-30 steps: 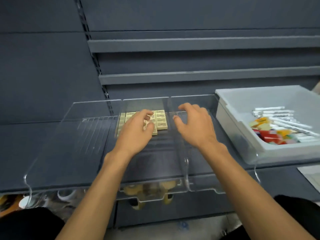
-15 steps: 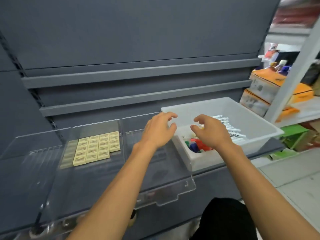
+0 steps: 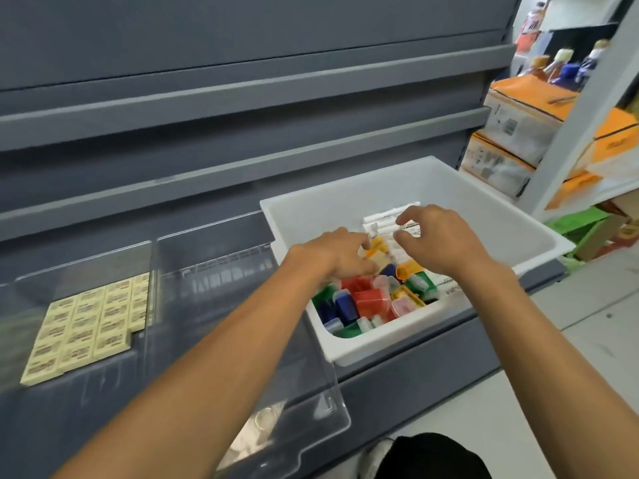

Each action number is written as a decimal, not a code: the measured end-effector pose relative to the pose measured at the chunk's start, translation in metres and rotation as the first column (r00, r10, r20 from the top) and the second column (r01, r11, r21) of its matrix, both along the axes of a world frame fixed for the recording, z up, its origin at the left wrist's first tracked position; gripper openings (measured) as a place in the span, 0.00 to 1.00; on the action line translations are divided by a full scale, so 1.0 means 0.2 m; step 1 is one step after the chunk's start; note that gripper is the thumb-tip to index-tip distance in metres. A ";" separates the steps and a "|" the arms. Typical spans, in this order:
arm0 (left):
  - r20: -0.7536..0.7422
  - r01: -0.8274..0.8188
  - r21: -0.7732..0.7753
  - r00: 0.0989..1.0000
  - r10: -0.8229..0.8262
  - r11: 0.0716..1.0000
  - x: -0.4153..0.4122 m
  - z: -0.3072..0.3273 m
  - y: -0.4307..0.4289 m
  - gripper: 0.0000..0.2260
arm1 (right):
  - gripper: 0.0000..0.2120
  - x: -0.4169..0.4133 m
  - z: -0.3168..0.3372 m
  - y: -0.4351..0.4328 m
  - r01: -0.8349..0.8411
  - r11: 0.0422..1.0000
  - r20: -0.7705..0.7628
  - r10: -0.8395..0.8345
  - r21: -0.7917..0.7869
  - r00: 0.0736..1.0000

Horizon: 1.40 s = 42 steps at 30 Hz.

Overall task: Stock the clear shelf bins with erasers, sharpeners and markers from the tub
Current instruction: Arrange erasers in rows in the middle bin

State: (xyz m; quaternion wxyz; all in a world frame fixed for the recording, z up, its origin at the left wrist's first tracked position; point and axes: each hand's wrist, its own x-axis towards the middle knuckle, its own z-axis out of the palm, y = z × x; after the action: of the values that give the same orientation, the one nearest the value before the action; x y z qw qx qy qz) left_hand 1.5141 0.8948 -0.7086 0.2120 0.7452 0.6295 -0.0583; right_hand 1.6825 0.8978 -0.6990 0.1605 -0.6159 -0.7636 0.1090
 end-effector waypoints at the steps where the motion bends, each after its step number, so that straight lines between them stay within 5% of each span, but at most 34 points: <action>1: -0.013 -0.035 -0.072 0.999 0.034 0.997 0.01 -0.03 0.02 0.25 | 0.15 0.00 -0.01 0.02 -0.006 1.000 0.003 0.006 0.004 1.000; 8: -0.093 -0.184 -0.213 0.981 0.168 0.960 0.12 -0.06 0.10 0.44 | 0.15 -0.04 -0.03 0.10 -0.016 0.999 -0.012 0.017 0.039 1.000; 14: -0.066 -0.225 -0.185 0.974 0.216 0.957 0.13 -0.10 0.16 0.42 | 0.15 -0.03 -0.07 0.11 -0.018 0.999 -0.025 0.019 0.030 1.000; 23: -0.059 -0.107 -0.246 0.994 0.095 0.963 0.07 -0.05 0.21 0.18 | 0.15 -0.05 -0.13 0.12 -0.067 0.996 -0.001 0.067 -0.060 0.998; 28: -0.138 -0.113 -0.294 0.988 0.075 0.949 0.10 -0.05 0.20 0.32 | 0.13 -0.06 -0.13 0.12 -0.056 0.998 -0.067 0.054 -0.038 0.996; 33: -0.027 -0.150 -0.439 0.988 0.154 0.886 0.11 -0.06 0.21 0.22 | 0.12 -0.06 -0.13 0.11 -0.074 0.997 -0.087 0.071 -0.030 0.994; 42: -0.022 -0.190 -0.412 0.980 0.199 0.891 0.15 -0.13 0.23 0.23 | 0.12 -0.08 -0.13 0.11 -0.079 0.997 -0.143 0.077 -0.012 0.987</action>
State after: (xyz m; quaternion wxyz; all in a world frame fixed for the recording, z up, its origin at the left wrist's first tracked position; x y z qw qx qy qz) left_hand 1.5439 0.9417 -0.7338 0.3754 0.6177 0.6721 -0.1606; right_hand 1.6669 0.9208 -0.7247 0.2046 -0.5777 -0.7727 0.1657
